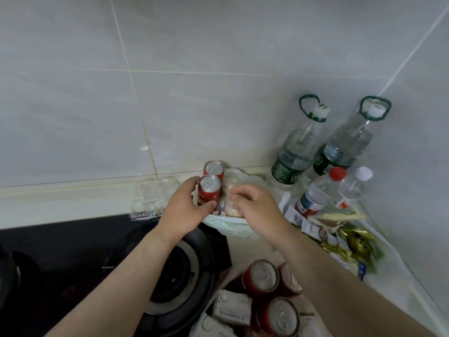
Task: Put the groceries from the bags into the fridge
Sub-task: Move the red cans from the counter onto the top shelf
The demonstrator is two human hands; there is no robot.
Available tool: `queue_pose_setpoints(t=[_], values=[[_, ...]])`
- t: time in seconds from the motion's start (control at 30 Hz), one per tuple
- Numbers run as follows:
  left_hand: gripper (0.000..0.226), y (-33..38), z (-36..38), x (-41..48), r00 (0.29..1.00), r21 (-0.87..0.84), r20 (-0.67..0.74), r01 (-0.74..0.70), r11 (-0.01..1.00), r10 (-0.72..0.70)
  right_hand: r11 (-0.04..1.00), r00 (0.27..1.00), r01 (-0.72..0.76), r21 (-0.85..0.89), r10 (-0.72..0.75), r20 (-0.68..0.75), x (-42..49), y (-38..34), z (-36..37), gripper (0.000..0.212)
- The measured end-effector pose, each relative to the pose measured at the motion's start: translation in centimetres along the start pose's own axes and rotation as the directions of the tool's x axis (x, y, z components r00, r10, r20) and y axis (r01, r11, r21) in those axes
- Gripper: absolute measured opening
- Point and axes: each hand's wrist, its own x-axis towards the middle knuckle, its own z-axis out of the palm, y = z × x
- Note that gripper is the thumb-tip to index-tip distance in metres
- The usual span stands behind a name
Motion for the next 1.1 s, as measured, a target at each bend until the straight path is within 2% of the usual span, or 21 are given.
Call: queue_pose_setpoints(t=[0.13, 0.33, 0.6, 0.7, 0.87, 1.03, 1.1], values=[[0.064, 1.0, 2.2, 1.4, 0.997, -0.042, -0.016, 0.070, 0.997, -0.070, 0.999, 1.000, -0.002, 0.032, 0.002, 0.007, 0.8, 1.1, -2.6, 0.018], [0.053, 0.0, 3.8, 2.8, 0.973, 0.026, -0.136, 0.192, 0.981, -0.187, 1.000, 0.998, -0.007, -0.002, 0.007, 0.069, 3.1, 2.9, -3.6, 0.026], [0.052, -0.6, 4.2, 2.3, 0.956, -0.028, -0.246, 0.156, 0.987, -0.158, 0.994, 0.989, 0.053, -0.095, -0.039, 0.139, 6.0, 3.5, -3.2, 0.036], [0.049, 0.3, 3.0, 1.8, 0.931, -0.091, -0.327, 0.136, 0.986, -0.159, 0.993, 0.989, 0.055, -0.104, -0.040, 0.143, 7.3, 3.3, -2.5, 0.039], [0.047, 1.2, 0.8, 1.6, 0.909, -0.171, -0.384, 0.101, 0.980, -0.161, 0.979, 0.992, 0.086, -0.182, -0.067, 0.108, 10.0, 2.1, -0.3, 0.055], [0.048, 1.0, 0.2, 1.6, 0.903, -0.196, -0.390, 0.112, 0.974, -0.183, 0.959, 0.989, 0.099, -0.264, -0.066, 0.130, 11.5, 1.2, 1.4, 0.035], [0.048, 0.9, 0.2, 1.5, 0.900, -0.205, -0.391, 0.116, 0.972, -0.190, 0.946, 0.986, 0.123, -0.301, -0.082, 0.145, 11.8, 1.5, 2.0, 0.038]])
